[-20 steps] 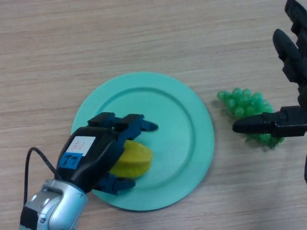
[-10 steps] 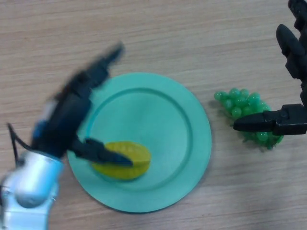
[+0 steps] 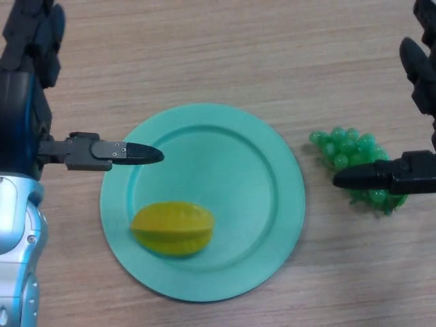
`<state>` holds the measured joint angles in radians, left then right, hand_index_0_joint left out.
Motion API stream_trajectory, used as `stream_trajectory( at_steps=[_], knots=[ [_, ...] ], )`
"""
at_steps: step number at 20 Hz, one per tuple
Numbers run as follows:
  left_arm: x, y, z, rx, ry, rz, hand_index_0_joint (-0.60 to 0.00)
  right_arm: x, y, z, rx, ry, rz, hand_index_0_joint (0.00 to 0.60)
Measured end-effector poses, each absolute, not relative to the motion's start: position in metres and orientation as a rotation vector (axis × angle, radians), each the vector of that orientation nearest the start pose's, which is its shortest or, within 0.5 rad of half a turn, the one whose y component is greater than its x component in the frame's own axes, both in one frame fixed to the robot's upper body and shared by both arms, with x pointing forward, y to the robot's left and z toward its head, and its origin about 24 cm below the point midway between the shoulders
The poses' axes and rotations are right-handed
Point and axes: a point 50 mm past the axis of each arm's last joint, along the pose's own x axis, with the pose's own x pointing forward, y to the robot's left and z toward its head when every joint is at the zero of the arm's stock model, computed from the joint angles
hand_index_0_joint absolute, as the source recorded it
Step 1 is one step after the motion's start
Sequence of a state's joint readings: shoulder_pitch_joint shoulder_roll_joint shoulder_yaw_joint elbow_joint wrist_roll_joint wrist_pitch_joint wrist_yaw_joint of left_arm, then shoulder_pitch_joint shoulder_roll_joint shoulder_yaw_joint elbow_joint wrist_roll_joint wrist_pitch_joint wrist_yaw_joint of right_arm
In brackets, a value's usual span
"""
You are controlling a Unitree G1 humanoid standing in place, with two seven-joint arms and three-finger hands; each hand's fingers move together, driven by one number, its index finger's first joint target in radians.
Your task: Pick up the yellow starfruit and place it on the plate
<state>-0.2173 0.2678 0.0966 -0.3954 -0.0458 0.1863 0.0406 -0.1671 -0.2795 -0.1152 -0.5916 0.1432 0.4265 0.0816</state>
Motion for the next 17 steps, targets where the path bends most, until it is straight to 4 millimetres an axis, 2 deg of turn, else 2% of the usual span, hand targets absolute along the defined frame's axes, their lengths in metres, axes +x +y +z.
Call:
stream_trajectory(
  at_steps=[6, 11, 17],
  knots=[
    [0.262, 0.187, 0.168, 0.274, -0.396, 0.074, 0.0, 0.251, -0.183, 0.179, -0.165, -0.318, 0.088, 0.0],
    [0.257, 0.184, 0.176, 0.279, -0.425, 0.047, 0.0, 0.249, -0.183, 0.176, -0.169, -0.307, 0.1, 0.0],
    [0.257, 0.182, 0.186, 0.342, -0.481, 0.074, 0.0, 0.253, -0.171, 0.176, -0.215, -0.291, 0.161, 0.0]
  ],
)
